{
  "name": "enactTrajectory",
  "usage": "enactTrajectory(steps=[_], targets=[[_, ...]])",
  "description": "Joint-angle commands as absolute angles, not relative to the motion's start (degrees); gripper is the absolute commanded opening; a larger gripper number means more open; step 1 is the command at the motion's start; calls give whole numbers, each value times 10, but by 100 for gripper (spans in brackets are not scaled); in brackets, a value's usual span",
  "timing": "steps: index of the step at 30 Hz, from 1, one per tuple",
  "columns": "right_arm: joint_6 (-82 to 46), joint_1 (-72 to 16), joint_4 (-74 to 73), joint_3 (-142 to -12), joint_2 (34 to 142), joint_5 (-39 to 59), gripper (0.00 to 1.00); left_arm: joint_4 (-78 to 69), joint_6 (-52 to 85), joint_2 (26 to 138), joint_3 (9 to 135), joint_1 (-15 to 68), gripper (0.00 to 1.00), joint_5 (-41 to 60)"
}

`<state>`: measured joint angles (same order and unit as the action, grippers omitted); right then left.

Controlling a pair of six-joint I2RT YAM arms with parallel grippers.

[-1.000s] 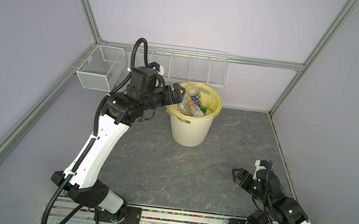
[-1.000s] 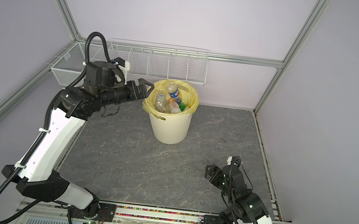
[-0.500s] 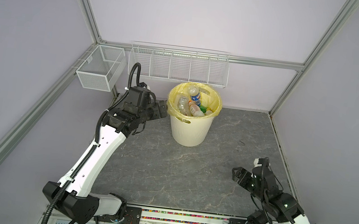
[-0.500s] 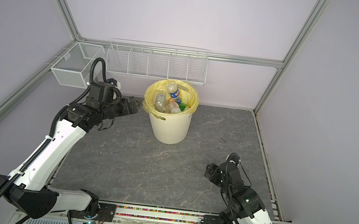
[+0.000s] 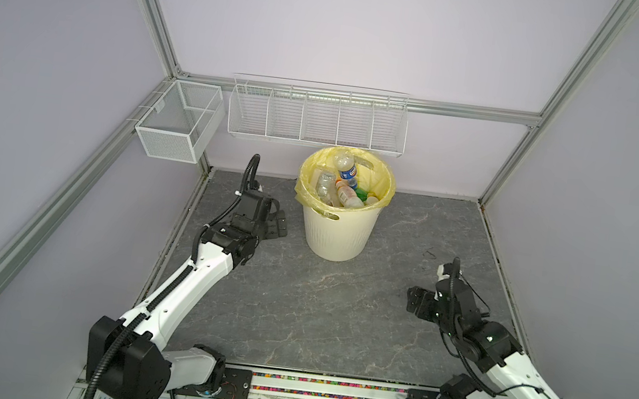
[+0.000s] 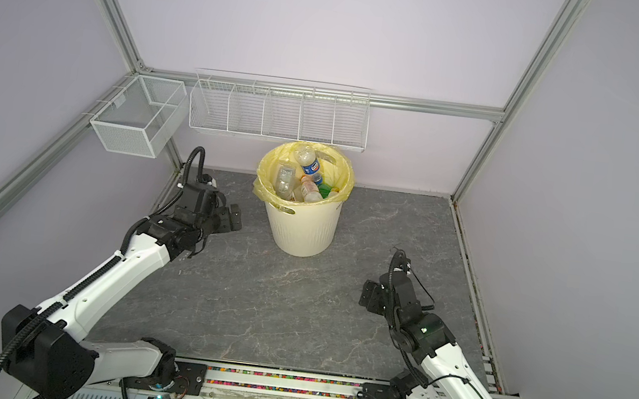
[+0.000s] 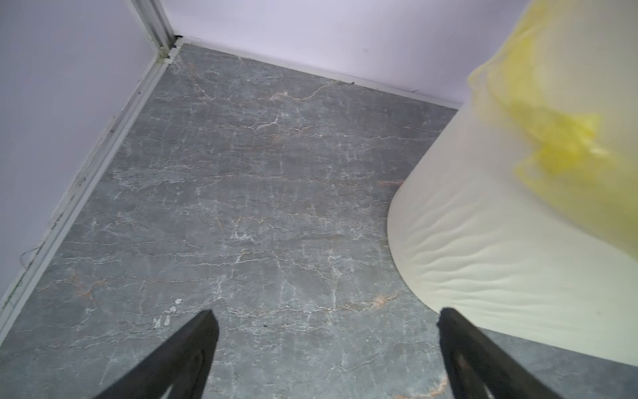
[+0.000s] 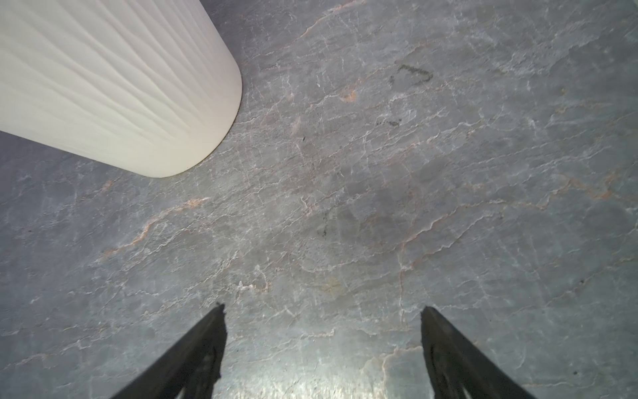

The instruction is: Throw the plastic bottles in the bin

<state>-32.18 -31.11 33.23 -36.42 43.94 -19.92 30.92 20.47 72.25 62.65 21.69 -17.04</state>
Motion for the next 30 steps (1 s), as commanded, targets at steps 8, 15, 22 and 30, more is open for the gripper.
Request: enactTrajectory(steps=[8,15,22,30], targets=[[-218,-306,244,-381,498,-331,91,231,119,752,599,187,99,-297],[-191,-285,222,-397,542,-353,89,137,100,740,510,149,100,-362],[-216,-250,131,-360,522,-399,92,70,154,776,457,128,100,-437],[-182,-195,112,-353,561,-435,89,-143,135,789,361,119,100,-485]])
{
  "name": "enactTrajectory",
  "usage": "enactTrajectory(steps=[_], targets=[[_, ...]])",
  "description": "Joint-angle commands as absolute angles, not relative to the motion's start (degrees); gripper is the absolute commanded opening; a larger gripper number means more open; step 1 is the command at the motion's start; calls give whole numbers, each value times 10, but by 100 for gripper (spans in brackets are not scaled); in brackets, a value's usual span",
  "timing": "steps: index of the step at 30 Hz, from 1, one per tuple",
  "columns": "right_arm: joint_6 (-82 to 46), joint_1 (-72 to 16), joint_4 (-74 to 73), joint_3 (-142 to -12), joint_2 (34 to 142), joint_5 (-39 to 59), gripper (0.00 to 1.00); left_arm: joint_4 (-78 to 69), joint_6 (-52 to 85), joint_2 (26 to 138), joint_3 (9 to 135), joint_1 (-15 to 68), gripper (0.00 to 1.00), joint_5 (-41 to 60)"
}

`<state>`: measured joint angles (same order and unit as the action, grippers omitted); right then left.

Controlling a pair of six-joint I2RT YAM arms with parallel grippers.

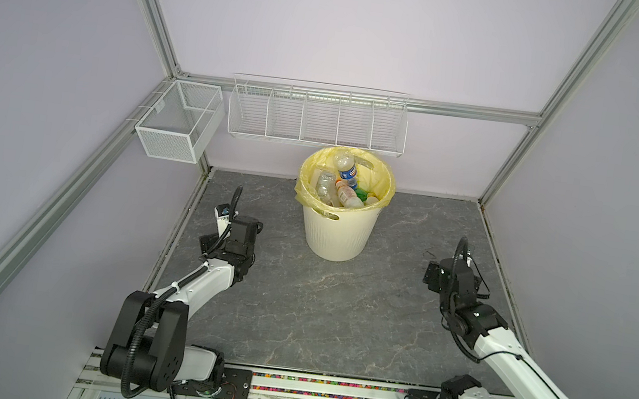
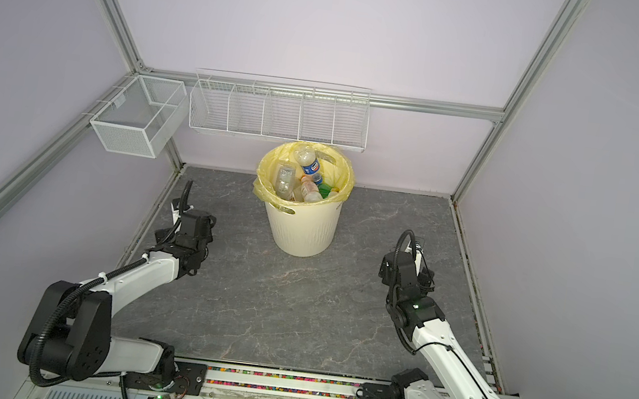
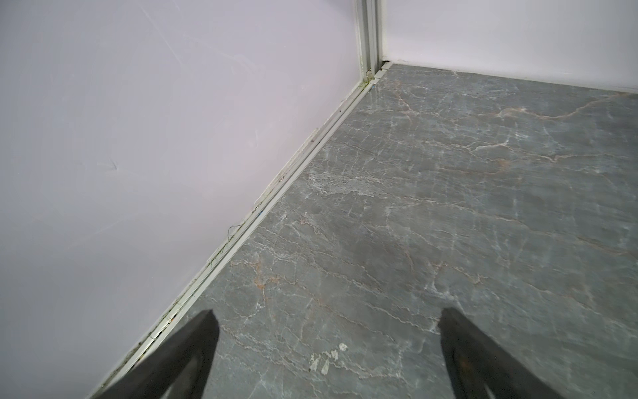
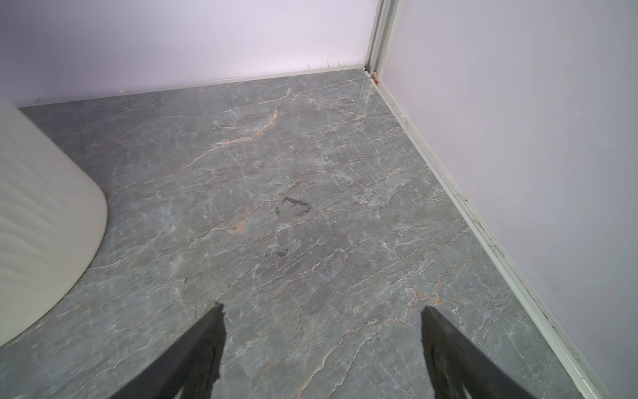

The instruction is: Throw the plastic bottles in the bin

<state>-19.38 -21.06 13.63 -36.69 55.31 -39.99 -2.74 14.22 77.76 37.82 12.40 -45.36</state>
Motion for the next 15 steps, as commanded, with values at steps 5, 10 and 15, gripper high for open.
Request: enactTrajectory(steps=[5,10,15], targets=[[-177,-158,34,-304,562,-429,89,-283,87,840,319,108,100,-501],[-153,-121,-50,-261,559,-363,89,-399,53,845,277,100,100,-435],[-129,-100,-111,-248,585,-363,89,-427,27,866,271,89,99,-343]])
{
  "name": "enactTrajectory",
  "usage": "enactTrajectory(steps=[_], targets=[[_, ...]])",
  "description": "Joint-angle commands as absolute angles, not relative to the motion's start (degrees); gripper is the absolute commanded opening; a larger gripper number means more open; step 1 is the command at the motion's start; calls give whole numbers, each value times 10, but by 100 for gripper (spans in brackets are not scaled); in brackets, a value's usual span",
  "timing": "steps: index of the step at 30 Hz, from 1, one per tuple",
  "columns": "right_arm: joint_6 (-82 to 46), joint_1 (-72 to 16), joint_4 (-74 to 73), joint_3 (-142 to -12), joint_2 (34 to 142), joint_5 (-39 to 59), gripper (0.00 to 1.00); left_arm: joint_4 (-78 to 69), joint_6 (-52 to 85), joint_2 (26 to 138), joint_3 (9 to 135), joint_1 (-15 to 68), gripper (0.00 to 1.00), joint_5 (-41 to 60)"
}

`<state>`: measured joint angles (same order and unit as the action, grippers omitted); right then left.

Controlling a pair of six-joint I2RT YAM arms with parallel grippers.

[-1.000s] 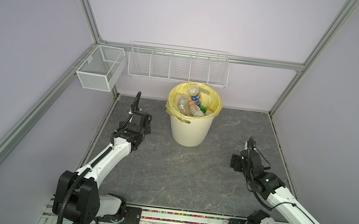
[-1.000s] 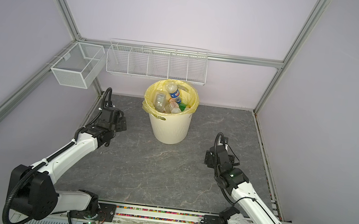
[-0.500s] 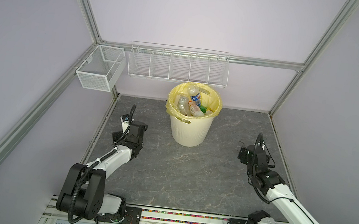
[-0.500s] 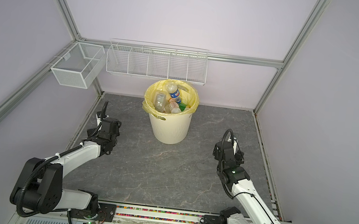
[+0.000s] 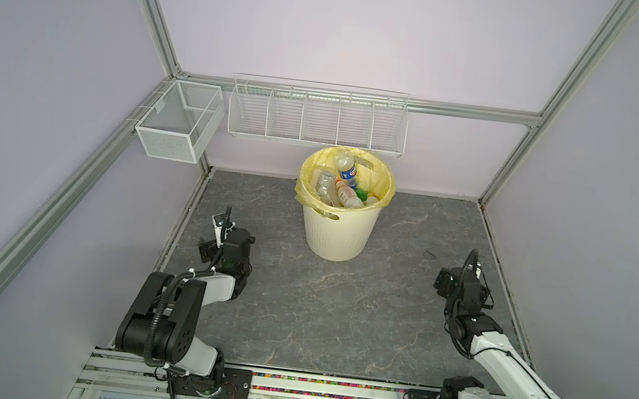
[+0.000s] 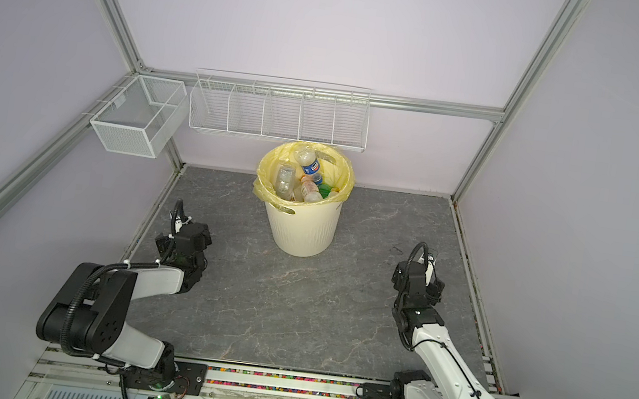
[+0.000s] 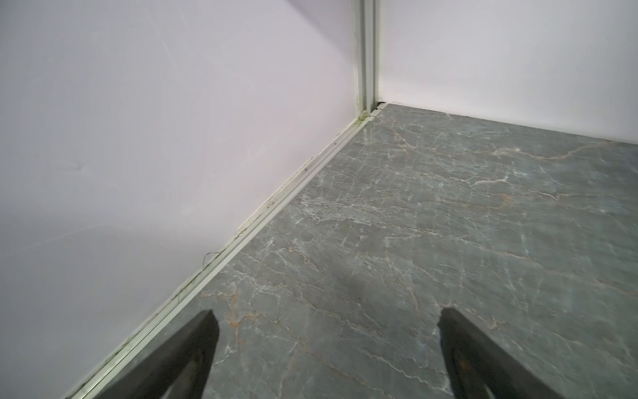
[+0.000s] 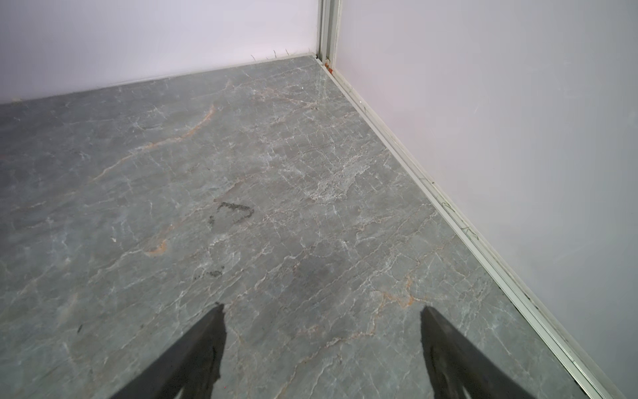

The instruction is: Throw the plastic bottles in the bin

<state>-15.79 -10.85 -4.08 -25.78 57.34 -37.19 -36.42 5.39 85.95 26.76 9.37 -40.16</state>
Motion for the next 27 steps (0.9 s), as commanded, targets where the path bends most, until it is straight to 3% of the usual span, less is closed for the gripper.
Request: enactTrajectory(steps=[1,7,9,12,27], targets=[[-126,-100,-120,-245,593,-373,89,-432,24,868,271,87,99,-335],[-105,-90,-254,-192,632,-377,89,-475,34,869,236,66,99,-270],[-102,-85,-294,-181,656,-374,89,-563,17,900,216,63,99,-258],[-91,-78,-355,-174,694,-384,89,-506,29,884,228,63,99,-256],[-77,-24,-533,-155,794,-352,89,-548,17,896,217,63,99,-252]])
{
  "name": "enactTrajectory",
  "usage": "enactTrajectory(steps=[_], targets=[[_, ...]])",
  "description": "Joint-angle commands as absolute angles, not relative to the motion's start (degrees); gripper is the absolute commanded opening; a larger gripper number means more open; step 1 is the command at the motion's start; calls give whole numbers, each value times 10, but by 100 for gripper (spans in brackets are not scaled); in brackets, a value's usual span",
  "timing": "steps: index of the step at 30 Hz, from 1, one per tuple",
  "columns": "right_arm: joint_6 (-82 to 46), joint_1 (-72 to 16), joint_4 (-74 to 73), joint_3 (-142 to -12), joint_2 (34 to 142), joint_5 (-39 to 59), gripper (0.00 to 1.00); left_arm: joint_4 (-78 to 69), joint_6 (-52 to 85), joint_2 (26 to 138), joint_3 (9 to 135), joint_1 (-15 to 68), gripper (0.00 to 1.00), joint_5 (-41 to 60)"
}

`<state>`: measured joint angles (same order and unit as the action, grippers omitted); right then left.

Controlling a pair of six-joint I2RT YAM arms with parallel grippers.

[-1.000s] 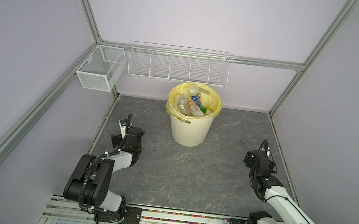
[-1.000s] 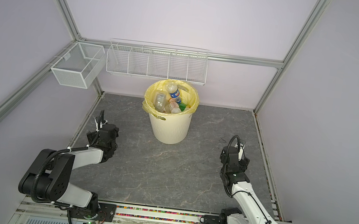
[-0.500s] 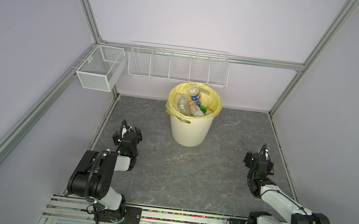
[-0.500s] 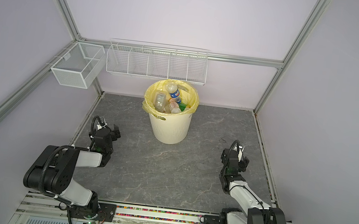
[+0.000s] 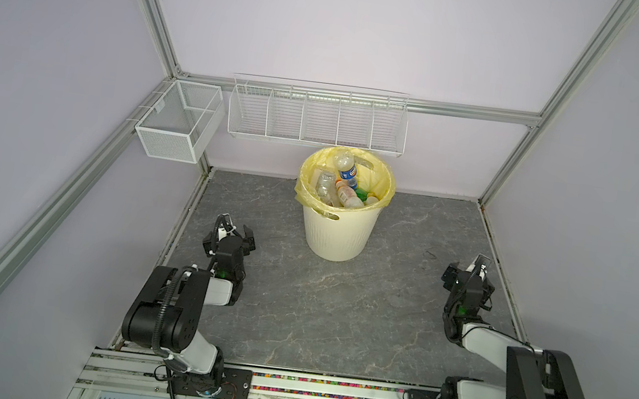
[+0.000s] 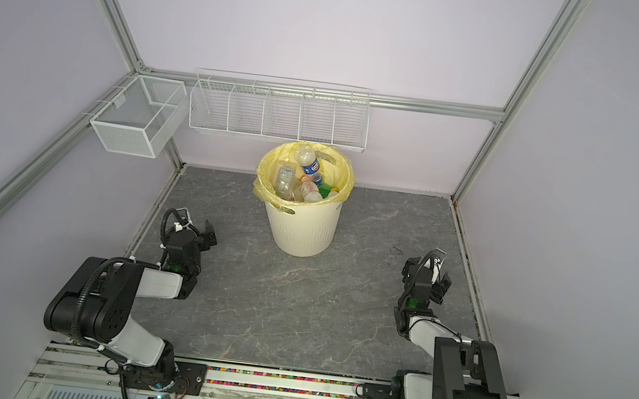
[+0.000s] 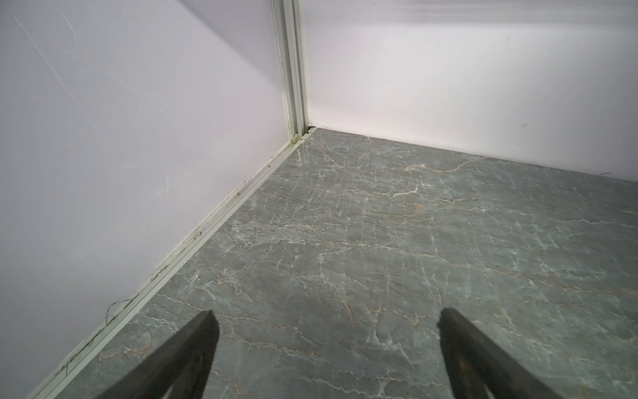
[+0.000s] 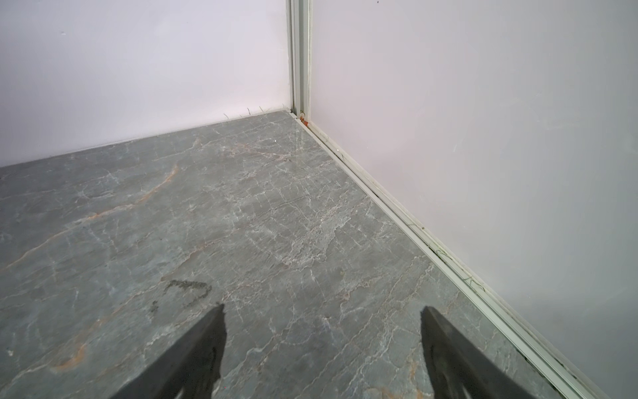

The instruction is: Throw the plastic bottles in the bin

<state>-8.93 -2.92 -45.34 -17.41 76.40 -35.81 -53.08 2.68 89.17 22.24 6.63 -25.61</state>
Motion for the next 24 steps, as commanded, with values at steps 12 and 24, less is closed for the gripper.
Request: enactTrajectory(steps=[12,24], targets=[[0,-20,-615,-148,861,-156,88,-548,17,896,217,63,99,-252],[-4,-25,-513,-210,876,-183,89,-549,17,896,217,63,99,-253]])
